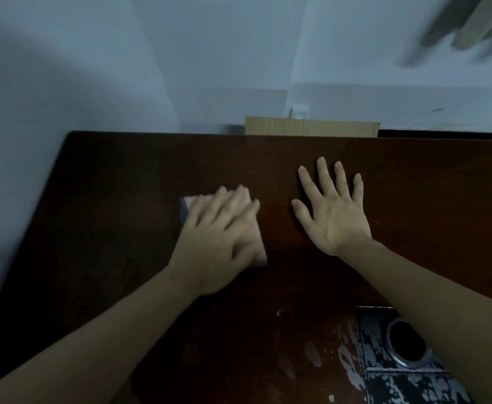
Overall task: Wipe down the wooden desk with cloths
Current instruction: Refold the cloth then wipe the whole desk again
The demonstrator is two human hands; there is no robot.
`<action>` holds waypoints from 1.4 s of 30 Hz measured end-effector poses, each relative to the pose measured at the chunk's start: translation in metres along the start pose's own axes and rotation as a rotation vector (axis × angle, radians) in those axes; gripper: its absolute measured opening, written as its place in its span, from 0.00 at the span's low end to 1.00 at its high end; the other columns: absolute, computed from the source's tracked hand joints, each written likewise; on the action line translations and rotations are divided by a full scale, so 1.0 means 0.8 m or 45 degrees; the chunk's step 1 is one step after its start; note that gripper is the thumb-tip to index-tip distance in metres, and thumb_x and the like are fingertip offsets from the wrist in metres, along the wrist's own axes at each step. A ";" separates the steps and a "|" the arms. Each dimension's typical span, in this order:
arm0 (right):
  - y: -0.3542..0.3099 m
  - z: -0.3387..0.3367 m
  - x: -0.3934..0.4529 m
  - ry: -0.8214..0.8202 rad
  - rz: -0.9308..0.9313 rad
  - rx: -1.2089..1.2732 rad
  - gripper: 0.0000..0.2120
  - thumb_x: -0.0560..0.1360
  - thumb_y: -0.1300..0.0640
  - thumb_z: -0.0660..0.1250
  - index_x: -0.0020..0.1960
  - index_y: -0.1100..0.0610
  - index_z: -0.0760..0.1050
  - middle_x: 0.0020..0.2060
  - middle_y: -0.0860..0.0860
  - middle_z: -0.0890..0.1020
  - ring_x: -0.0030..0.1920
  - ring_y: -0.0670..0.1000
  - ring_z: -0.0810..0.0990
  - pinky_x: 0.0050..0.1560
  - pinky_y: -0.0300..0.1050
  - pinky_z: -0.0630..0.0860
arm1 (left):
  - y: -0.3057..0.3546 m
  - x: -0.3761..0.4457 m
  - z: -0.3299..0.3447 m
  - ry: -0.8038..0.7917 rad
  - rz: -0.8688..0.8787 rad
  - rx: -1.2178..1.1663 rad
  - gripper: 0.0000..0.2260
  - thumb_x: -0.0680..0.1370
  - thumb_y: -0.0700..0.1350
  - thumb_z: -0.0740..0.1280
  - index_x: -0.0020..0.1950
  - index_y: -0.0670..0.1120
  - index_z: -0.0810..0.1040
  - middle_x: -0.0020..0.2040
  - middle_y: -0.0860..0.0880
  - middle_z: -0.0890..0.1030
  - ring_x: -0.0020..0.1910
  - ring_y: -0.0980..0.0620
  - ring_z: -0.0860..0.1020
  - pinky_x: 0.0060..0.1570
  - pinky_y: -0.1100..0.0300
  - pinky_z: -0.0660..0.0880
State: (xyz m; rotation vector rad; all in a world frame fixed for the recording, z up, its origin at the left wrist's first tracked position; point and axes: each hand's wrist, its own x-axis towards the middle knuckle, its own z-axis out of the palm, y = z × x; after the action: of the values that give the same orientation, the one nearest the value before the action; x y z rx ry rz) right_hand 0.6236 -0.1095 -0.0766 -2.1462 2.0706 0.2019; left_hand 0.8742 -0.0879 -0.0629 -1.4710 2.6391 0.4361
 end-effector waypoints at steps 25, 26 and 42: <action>0.000 0.000 -0.001 -0.005 -0.004 -0.010 0.36 0.77 0.33 0.31 0.82 0.45 0.39 0.82 0.54 0.41 0.81 0.61 0.37 0.78 0.66 0.38 | -0.043 -0.048 0.010 -0.012 0.068 0.077 0.32 0.80 0.70 0.46 0.81 0.63 0.39 0.82 0.58 0.37 0.81 0.53 0.37 0.77 0.53 0.35; 0.000 0.000 0.000 -0.006 -0.007 -0.008 0.36 0.77 0.33 0.31 0.82 0.45 0.39 0.82 0.54 0.41 0.81 0.61 0.37 0.78 0.66 0.38 | -0.060 -0.040 0.006 -0.010 -0.014 0.092 0.32 0.79 0.70 0.43 0.79 0.64 0.36 0.81 0.59 0.35 0.81 0.53 0.37 0.76 0.53 0.35; -0.001 0.000 -0.001 0.000 -0.019 0.005 0.37 0.76 0.33 0.30 0.82 0.45 0.39 0.82 0.54 0.42 0.81 0.61 0.38 0.78 0.67 0.39 | -0.002 -0.033 0.011 0.063 -0.172 0.024 0.31 0.81 0.67 0.43 0.82 0.60 0.43 0.83 0.54 0.40 0.82 0.49 0.39 0.77 0.51 0.36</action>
State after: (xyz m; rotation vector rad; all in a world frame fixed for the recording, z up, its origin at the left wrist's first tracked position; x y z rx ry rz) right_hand 0.6241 -0.1086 -0.0761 -2.1593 2.0526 0.1956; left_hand 0.8891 -0.0645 -0.0657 -1.6626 2.5514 0.3658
